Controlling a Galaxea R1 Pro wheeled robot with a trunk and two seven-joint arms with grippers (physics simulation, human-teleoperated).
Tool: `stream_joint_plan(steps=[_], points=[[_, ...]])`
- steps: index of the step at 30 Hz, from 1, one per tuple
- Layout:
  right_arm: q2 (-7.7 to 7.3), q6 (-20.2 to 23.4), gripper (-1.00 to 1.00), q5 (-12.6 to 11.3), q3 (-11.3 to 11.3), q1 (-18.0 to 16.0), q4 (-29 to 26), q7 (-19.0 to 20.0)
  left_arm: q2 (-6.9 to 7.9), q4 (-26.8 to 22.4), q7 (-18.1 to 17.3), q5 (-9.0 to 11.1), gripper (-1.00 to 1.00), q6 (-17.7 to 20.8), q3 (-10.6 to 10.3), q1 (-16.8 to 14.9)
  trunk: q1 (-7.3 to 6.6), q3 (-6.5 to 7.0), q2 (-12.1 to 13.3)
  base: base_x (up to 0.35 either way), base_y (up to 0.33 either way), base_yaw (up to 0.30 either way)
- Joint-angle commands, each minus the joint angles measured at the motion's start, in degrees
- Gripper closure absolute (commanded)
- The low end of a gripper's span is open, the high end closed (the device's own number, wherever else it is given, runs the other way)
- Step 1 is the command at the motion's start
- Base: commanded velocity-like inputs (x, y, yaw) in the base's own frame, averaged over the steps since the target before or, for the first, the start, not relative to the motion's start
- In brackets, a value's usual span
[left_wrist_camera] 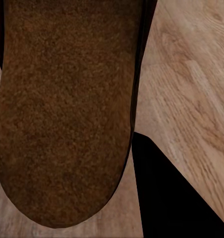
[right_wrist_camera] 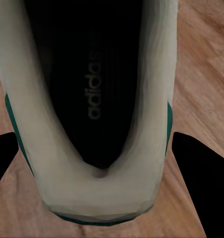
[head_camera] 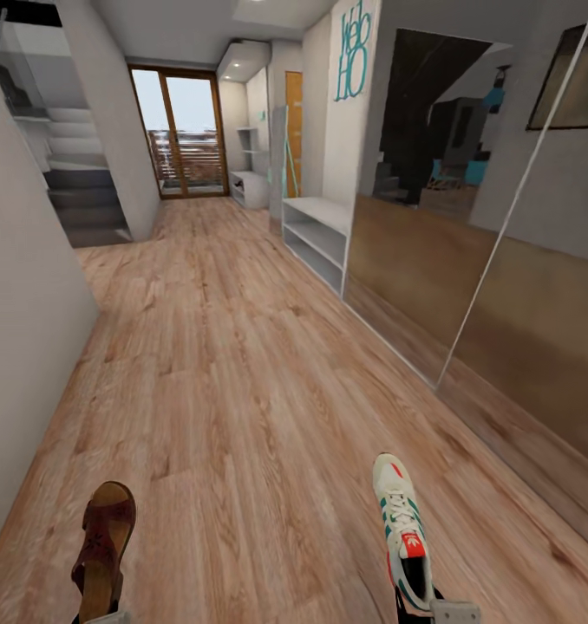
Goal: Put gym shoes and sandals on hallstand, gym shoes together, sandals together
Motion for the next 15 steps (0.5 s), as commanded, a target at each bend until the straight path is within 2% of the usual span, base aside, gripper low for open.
stream_joint_plan(steps=[1, 15], points=[[-0.01, -0.12, 1.0, 0.11, 0.15, -0.01, 0.03, -0.37, -0.01, 0.07, -0.25, 0.15, 1.0, -0.12, 0.09, -0.06, 0.02, -0.05, -0.02, 0.336, 0.0, 0.279], [-0.01, -0.12, 1.0, 0.11, 0.15, -0.01, 0.04, -0.28, -0.01, 0.19, -0.17, 0.15, 1.0, -0.08, 0.14, -0.03, 0.02, 0.31, -0.02, 0.338, 0.0, 0.279]])
